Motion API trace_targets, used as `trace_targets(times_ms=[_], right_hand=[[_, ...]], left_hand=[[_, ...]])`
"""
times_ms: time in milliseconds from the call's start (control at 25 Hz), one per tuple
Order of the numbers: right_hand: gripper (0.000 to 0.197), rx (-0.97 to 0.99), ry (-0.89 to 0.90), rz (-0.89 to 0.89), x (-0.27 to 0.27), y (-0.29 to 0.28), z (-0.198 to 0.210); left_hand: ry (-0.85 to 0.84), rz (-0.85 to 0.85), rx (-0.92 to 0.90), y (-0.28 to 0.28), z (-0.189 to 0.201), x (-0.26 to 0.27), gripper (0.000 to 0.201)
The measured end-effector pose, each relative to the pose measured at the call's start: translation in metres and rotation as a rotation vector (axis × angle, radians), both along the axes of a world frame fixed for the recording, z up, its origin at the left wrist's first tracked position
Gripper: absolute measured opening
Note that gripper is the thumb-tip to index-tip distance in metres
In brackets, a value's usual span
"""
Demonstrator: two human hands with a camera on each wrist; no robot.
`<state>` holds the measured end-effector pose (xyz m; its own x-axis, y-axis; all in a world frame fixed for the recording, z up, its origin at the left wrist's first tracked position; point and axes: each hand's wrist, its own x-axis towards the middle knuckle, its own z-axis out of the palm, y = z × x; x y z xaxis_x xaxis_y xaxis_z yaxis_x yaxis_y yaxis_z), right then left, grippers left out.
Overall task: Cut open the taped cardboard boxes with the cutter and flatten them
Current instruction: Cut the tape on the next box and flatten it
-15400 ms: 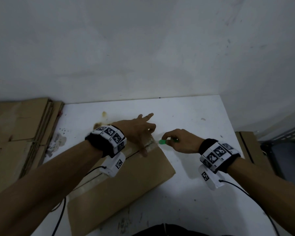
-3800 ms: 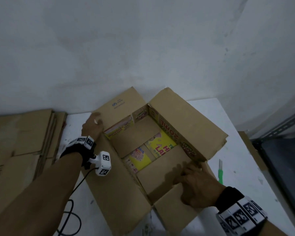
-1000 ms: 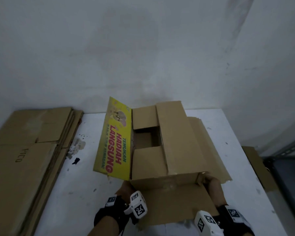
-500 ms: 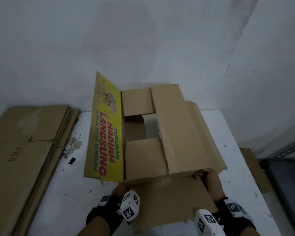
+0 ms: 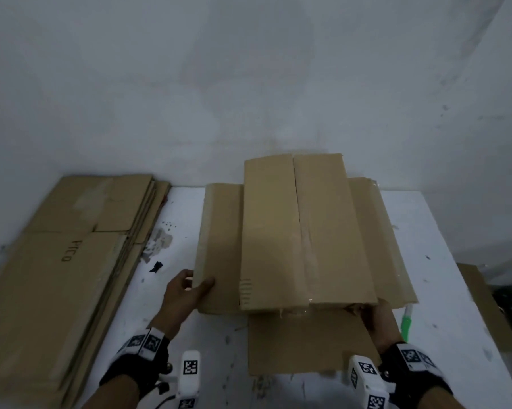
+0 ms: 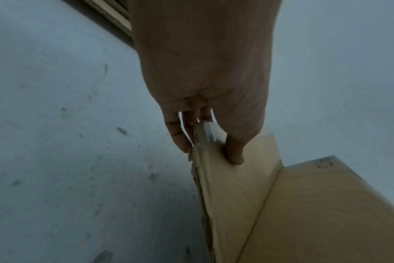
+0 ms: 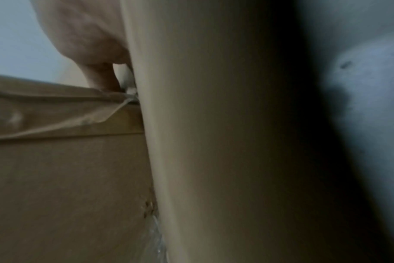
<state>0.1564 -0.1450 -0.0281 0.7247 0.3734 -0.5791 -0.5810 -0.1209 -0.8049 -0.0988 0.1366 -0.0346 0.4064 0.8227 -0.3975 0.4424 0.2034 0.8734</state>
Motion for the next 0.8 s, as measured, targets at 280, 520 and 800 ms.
trace_targets(times_ms=[280,520,800], right_hand=[[0.023,0.094,0.438,-0.023,-0.037,-0.017,0.007],[0.006,-0.170,0.516,-0.104,-0.041,-0.033,-0.004],[0.066,-0.234,0.058,-0.209,-0.029,-0.020,0.029]], left_hand=[[0.335,-0.108,0.124,-0.006,-0.037,-0.023,0.039],[0.487,-0.121,0.159,-0.008,-0.052,-0.038,0.038],[0.481,-0.089,0.201,-0.007,-0.053,-0.054,0.044]])
